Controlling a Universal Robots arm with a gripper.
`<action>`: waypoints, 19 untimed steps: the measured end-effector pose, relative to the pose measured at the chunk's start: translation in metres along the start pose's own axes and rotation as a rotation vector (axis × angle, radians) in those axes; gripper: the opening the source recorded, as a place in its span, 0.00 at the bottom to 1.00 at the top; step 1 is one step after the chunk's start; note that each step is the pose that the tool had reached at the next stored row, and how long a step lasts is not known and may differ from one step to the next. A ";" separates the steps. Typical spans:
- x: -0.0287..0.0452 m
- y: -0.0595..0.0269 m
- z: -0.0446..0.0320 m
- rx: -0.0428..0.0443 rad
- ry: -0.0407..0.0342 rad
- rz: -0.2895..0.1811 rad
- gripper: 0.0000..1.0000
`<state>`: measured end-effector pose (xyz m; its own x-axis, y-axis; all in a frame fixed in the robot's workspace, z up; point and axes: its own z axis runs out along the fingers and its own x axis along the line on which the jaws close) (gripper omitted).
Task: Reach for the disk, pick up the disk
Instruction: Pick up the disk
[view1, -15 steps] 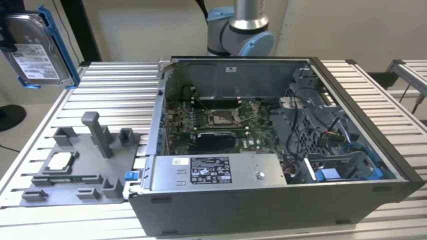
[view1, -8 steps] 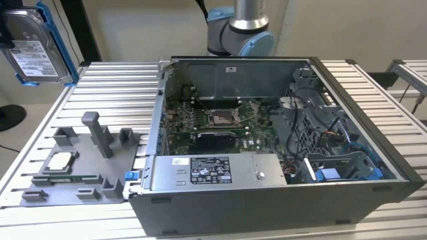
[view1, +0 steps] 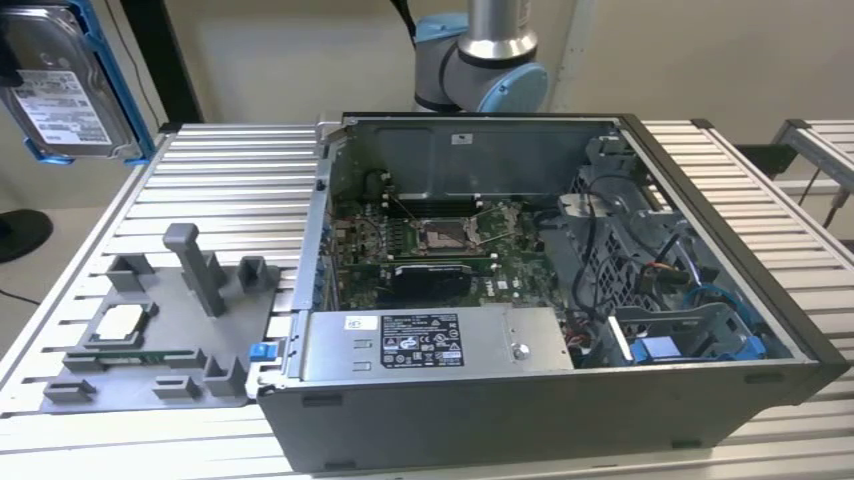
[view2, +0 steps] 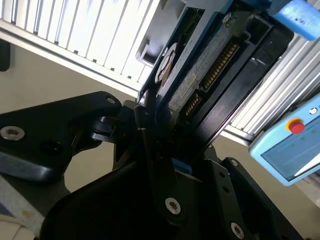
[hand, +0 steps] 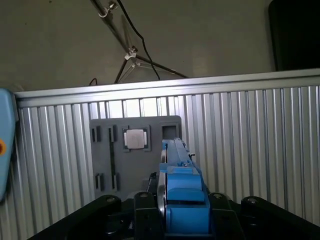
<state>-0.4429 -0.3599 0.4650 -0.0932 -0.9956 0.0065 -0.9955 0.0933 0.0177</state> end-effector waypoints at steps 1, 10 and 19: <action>0.0000 0.0000 -0.0012 0.0000 0.0000 0.000 0.00; 0.0001 0.0003 -0.0167 0.0001 0.0000 0.000 0.00; 0.0002 0.0005 -0.0279 -0.0001 0.0001 0.000 0.00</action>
<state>-0.4429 -0.3598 0.4929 -0.0932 -0.9956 0.0066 -0.9955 0.0933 0.0179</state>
